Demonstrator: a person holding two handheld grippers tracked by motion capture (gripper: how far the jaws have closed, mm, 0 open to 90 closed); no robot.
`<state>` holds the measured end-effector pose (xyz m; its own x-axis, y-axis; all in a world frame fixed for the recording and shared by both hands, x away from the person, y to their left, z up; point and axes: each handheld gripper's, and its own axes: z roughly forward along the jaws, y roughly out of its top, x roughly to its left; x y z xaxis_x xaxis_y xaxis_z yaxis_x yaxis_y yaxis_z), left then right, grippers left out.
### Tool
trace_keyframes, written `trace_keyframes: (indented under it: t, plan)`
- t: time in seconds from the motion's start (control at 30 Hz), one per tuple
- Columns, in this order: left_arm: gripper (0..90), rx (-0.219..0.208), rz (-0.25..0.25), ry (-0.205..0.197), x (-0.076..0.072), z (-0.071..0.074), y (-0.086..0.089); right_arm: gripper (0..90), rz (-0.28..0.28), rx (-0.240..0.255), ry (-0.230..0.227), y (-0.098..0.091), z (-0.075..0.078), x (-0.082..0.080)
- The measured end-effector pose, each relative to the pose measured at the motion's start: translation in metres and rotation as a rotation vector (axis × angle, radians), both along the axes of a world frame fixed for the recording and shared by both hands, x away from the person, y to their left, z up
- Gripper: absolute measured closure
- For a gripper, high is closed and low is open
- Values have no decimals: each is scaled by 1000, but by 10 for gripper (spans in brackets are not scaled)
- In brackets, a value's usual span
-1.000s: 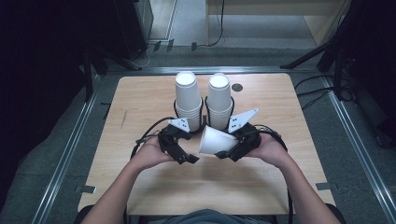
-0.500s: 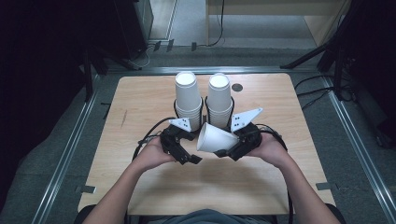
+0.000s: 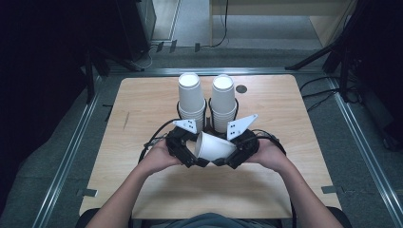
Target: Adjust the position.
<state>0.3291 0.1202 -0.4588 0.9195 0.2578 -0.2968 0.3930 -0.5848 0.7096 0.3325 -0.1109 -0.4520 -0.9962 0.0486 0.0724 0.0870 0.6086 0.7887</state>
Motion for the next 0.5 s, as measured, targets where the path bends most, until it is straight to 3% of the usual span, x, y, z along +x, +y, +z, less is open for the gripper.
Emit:
trace_keyframes:
  t: [0.17,0.5]
  plan:
    - [64,-31,-23,14,0,1,1,188,2,-4,-3,1,-1,-1]
    - [102,-15,-13,1,0,2,0,199,-1,-13,-15,2,-1,-1]
